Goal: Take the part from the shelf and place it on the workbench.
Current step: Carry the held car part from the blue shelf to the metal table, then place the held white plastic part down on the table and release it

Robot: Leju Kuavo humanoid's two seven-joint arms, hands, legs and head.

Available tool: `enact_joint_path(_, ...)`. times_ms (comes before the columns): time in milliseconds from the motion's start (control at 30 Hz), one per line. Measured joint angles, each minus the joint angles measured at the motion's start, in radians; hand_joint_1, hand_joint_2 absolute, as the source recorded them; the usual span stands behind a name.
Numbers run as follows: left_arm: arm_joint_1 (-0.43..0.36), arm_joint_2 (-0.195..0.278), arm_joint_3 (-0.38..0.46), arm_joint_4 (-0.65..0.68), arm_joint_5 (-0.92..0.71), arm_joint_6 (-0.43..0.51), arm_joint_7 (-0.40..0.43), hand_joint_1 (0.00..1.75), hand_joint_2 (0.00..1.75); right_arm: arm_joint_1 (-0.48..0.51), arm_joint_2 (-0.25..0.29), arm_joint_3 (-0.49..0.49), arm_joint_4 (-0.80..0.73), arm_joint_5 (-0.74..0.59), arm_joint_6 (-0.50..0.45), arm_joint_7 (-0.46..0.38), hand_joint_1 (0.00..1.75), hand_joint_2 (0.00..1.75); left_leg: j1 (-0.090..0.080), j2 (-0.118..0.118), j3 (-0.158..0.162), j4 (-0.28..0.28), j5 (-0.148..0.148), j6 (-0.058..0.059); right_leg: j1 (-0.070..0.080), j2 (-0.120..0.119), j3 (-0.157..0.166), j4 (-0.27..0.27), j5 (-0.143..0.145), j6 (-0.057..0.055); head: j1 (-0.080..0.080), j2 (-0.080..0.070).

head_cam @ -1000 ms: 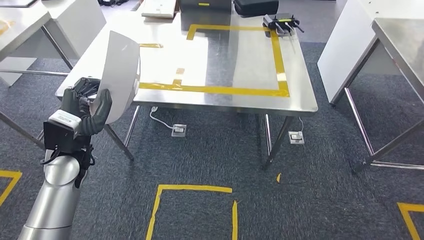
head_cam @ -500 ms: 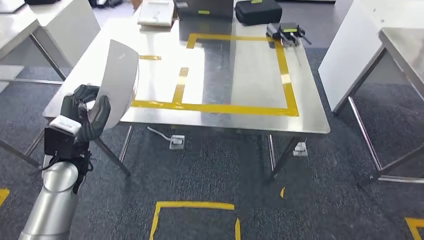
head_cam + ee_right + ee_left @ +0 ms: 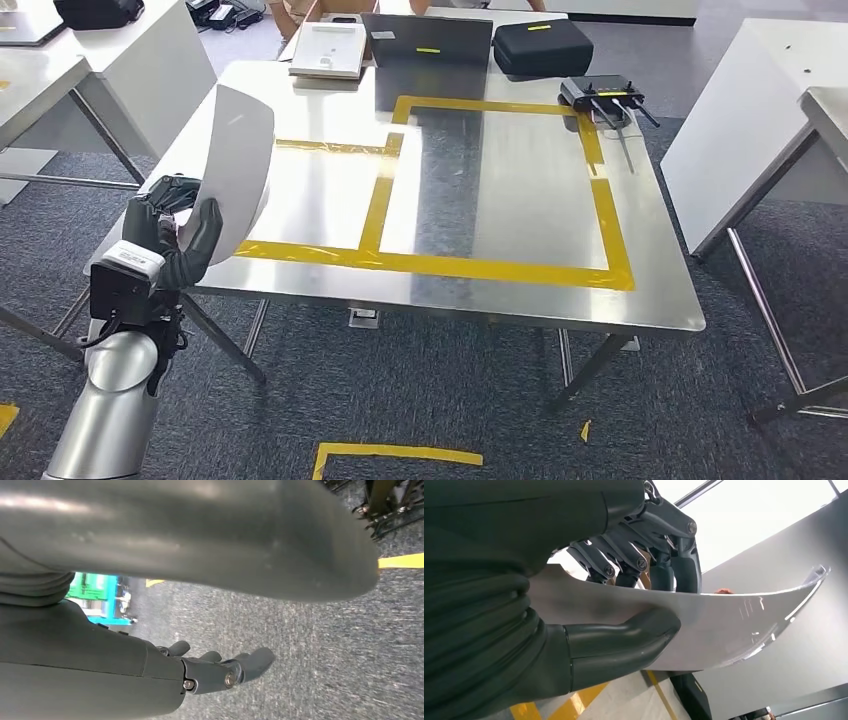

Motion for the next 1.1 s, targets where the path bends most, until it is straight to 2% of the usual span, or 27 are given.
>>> enact_joint_path(67,0.001,0.001,0.001,-0.006,-0.001,0.001,-0.001,1.75,1.75,-0.004,0.0,0.0,0.0,0.0,0.0,0.009,0.0,0.0,0.001,0.001,-0.005,0.046,0.011,-0.011,-0.003,0.0,0.026,-0.005,-0.004,-0.014,0.0,0.0)
enact_joint_path(100,0.0,0.001,0.001,-0.009,-0.001,0.002,-0.002,1.75,1.75,-0.006,-0.001,0.0,0.0,0.0,0.0,0.012,0.0,0.0,0.001,0.004,-0.03,0.093,0.019,-0.016,-0.005,0.0,0.041,-0.008,-0.013,-0.021,-0.001,0.0)
enact_joint_path(133,0.0,0.002,0.002,-0.011,-0.001,0.002,-0.002,1.75,1.75,-0.008,-0.002,0.0,0.0,0.0,0.0,0.011,0.0,0.0,0.002,0.007,-0.067,0.15,0.016,-0.021,-0.007,0.0,0.054,-0.01,-0.022,-0.026,-0.002,0.0)
enact_joint_path(167,0.002,0.003,0.002,-0.011,-0.001,0.002,-0.002,1.75,1.75,-0.008,-0.003,0.0,0.0,0.001,0.0,0.008,0.0,0.0,0.005,0.01,-0.111,0.209,-0.003,-0.025,-0.008,0.001,0.066,-0.012,-0.034,-0.029,-0.004,0.0)
enact_joint_path(233,0.008,0.005,0.002,-0.011,-0.001,0.002,-0.001,1.75,1.75,-0.008,-0.004,0.0,0.0,0.001,0.0,0.004,0.0,0.0,0.009,0.013,-0.189,0.282,-0.07,-0.032,-0.009,0.002,0.089,-0.012,-0.057,-0.031,-0.005,0.0)
enact_joint_path(267,0.01,0.006,0.002,-0.011,-0.001,0.002,-0.001,1.75,1.75,-0.006,-0.004,0.0,0.0,0.001,0.0,0.003,0.0,0.0,0.01,0.014,-0.212,0.284,-0.092,-0.034,-0.009,0.003,0.103,-0.012,-0.07,-0.031,-0.005,0.0)
enact_joint_path(300,0.011,0.007,0.002,-0.011,-0.001,0.002,-0.001,1.75,1.75,-0.005,-0.004,0.0,0.0,0.002,0.0,0.003,0.0,0.0,0.011,0.015,-0.222,0.263,-0.093,-0.035,-0.009,0.004,0.119,-0.012,-0.083,-0.03,-0.005,0.0)
enact_joint_path(333,0.011,0.007,0.002,-0.011,-0.001,0.002,-0.001,1.75,1.75,-0.004,-0.004,0.0,0.0,0.002,0.0,0.003,0.0,0.0,0.011,0.016,-0.221,0.216,-0.063,-0.034,-0.01,0.005,0.137,-0.012,-0.097,-0.028,-0.005,0.0)
enact_joint_path(400,0.012,0.009,0.003,-0.009,0.0,0.002,-0.001,1.75,1.75,-0.003,-0.004,0.0,0.0,0.002,0.0,0.002,0.0,0.0,0.01,0.019,-0.21,0.095,0.06,-0.029,-0.01,0.006,0.168,-0.012,-0.125,-0.02,-0.005,0.0)
enact_joint_path(433,0.013,0.01,0.004,-0.008,0.0,0.002,-0.001,1.75,1.75,-0.004,-0.004,0.0,0.0,0.002,0.0,-0.001,0.0,0.0,0.009,0.02,-0.205,0.049,0.112,-0.024,-0.009,0.007,0.177,-0.014,-0.137,-0.014,-0.006,0.0)
enact_joint_path(467,0.015,0.011,0.005,-0.007,0.0,0.002,0.0,1.75,1.75,-0.005,-0.004,0.0,0.0,0.002,0.0,-0.005,0.0,0.0,0.008,0.02,-0.203,0.023,0.145,-0.018,-0.008,0.007,0.182,-0.018,-0.146,-0.008,-0.006,0.0)
enact_joint_path(567,0.014,0.012,0.007,-0.007,-0.007,0.005,0.0,1.75,1.75,-0.007,-0.005,0.0,0.0,0.002,-0.001,-0.006,0.0,0.0,0.009,0.019,-0.183,0.004,0.151,0.002,-0.005,0.007,0.194,-0.015,-0.142,0.01,-0.006,0.0)
enact_joint_path(600,0.012,0.012,0.007,-0.006,-0.015,0.006,0.0,1.75,1.75,-0.008,-0.006,0.0,0.0,0.002,-0.001,-0.004,0.0,0.0,0.01,0.019,-0.172,-0.002,0.147,0.008,-0.005,0.006,0.184,0.012,-0.14,0.015,-0.006,0.0)
enact_joint_path(633,0.01,0.012,0.007,-0.004,-0.024,0.007,0.001,1.75,1.75,-0.01,-0.006,0.0,0.0,0.002,-0.001,-0.003,0.0,0.0,0.011,0.018,-0.162,-0.006,0.142,0.014,-0.006,0.005,0.16,0.055,-0.148,0.019,-0.005,0.0)
enact_joint_path(700,0.007,0.012,0.006,0.008,-0.042,0.004,0.009,1.75,1.75,-0.012,-0.007,0.0,0.0,0.002,-0.001,-0.004,0.0,0.0,0.01,0.018,-0.147,-0.009,0.128,0.022,-0.007,0.003,0.08,0.17,-0.193,0.028,-0.004,0.0)
enact_joint_path(733,0.006,0.012,0.006,0.018,-0.049,-0.002,0.013,1.75,1.75,-0.012,-0.007,0.0,0.0,0.003,-0.001,-0.004,0.0,0.0,0.009,0.018,-0.141,-0.009,0.12,0.024,-0.007,0.003,0.041,0.215,-0.217,0.03,-0.004,0.0)
enact_joint_path(767,0.005,0.012,0.005,0.031,-0.059,-0.008,0.018,1.75,1.75,-0.012,-0.008,0.0,0.0,0.005,0.0,-0.004,0.0,0.0,0.007,0.017,-0.132,-0.008,0.112,0.024,-0.007,0.003,0.012,0.235,-0.225,0.03,-0.004,0.0)
enact_joint_path(800,0.003,0.013,0.005,0.048,-0.07,-0.014,0.02,1.75,1.75,-0.011,-0.008,0.0,0.0,0.007,0.001,-0.004,0.0,0.0,0.005,0.017,-0.122,-0.008,0.103,0.025,-0.007,0.003,-0.001,0.223,-0.208,0.029,-0.004,0.0)
enact_joint_path(833,-0.003,0.013,0.005,0.07,-0.087,-0.018,0.021,1.75,1.75,-0.011,-0.008,0.0,0.0,0.009,0.002,-0.003,0.0,0.0,0.004,0.017,-0.111,-0.008,0.095,0.025,-0.006,0.003,0.002,0.179,-0.166,0.025,-0.004,0.0)
enact_joint_path(867,-0.015,0.014,0.003,0.101,-0.109,-0.02,0.021,1.75,1.75,-0.011,-0.008,0.0,0.0,0.012,0.003,-0.003,0.0,0.0,0.002,0.016,-0.1,-0.008,0.087,0.024,-0.003,0.003,0.018,0.11,-0.11,0.018,-0.004,0.0)
enact_joint_path(900,-0.032,0.016,0.002,0.139,-0.137,-0.02,0.018,1.75,1.75,-0.012,-0.009,0.0,0.0,0.015,0.004,-0.004,0.0,0.0,0.001,0.016,-0.09,-0.009,0.081,0.022,0.001,0.001,0.034,0.052,-0.069,0.009,-0.005,0.0)
enact_joint_path(967,-0.078,0.023,-0.002,0.243,-0.205,0.0,-0.002,1.75,1.75,-0.015,-0.011,0.0,0.0,0.021,0.008,-0.009,0.0,0.0,0.001,0.016,-0.08,-0.013,0.073,0.013,0.011,0.0,0.054,-0.02,-0.037,-0.006,-0.005,0.0)
enact_joint_path(1100,-0.191,0.048,-0.015,0.544,-0.386,0.129,-0.068,1.75,1.75,-0.017,-0.016,0.0,0.0,0.032,0.016,-0.012,0.0,0.0,0.0,0.022,-0.072,-0.018,0.07,0.007,0.011,0.005,0.065,-0.036,-0.011,-0.006,-0.007,0.0)
